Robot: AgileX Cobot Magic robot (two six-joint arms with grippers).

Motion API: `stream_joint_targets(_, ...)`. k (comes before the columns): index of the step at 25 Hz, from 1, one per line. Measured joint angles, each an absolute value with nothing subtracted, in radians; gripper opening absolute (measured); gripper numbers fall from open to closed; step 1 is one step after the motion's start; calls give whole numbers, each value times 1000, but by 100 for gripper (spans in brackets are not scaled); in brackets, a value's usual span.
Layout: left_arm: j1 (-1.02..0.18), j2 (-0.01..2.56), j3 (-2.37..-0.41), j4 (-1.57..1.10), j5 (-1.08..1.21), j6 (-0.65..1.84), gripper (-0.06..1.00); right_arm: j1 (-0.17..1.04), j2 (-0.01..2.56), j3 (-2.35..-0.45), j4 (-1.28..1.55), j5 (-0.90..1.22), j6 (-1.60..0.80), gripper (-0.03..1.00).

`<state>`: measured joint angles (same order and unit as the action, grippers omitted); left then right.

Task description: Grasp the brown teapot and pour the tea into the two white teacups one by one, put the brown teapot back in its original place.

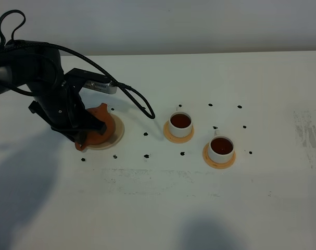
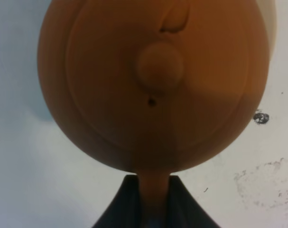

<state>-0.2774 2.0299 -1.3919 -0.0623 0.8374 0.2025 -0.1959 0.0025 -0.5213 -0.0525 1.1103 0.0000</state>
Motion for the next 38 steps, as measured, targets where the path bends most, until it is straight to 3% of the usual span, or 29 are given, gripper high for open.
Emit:
stream_joint_targets(3, -277, 2030, -1392, -67, 833, 202, 15, -196, 2, -521, -52, 1110, 0, 40)
stream_joint_targets(9, -277, 2027, -1392, -67, 831, 202, 40, -196, 2, -521, -52, 1110, 6, 40)
stream_joint_targets(12, -277, 2004, -1392, -67, 834, 202, 46, -196, 2, -521, -52, 1110, 6, 40)
stream_joint_targets(31, -175, 1694, -1391, 76, 946, 106, 48, -196, 2, -521, -52, 1110, 6, 40)
stream_joint_targets(38, -123, 1547, -1239, 84, 943, 94, 48, -196, 2, -521, -52, 1110, 6, 40)
